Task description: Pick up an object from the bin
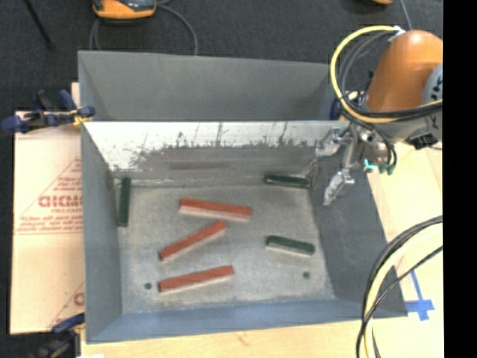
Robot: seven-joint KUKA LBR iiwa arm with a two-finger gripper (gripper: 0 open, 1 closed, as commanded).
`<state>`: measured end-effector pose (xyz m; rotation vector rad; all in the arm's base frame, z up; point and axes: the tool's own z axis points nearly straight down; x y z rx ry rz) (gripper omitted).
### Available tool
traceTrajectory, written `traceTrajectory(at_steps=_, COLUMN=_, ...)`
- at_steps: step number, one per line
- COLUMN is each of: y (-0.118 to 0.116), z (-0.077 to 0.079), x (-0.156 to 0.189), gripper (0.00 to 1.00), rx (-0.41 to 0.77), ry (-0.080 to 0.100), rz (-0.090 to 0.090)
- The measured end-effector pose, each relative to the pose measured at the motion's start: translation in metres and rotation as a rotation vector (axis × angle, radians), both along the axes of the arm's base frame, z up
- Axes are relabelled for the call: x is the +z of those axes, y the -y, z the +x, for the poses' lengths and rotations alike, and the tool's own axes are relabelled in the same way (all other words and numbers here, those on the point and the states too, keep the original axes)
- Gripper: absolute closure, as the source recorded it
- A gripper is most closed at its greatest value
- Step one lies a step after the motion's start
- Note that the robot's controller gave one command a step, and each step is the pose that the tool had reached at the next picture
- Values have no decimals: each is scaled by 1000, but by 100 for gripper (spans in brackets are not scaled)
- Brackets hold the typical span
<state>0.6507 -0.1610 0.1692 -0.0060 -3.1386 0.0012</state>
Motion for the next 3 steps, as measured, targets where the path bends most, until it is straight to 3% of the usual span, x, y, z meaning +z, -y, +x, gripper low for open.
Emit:
traceTrajectory(at_steps=1, y=0, z=2, x=6, gripper=0, rx=3, ry=9, rz=-2)
traceTrajectory(at_steps=2, y=-19, z=1, x=-47, gripper=0, rx=-33, ry=15, rz=-1)
traceTrajectory(at_steps=3, y=-31, z=-2, x=-85, gripper=0, rx=-60, ry=2, rz=3)
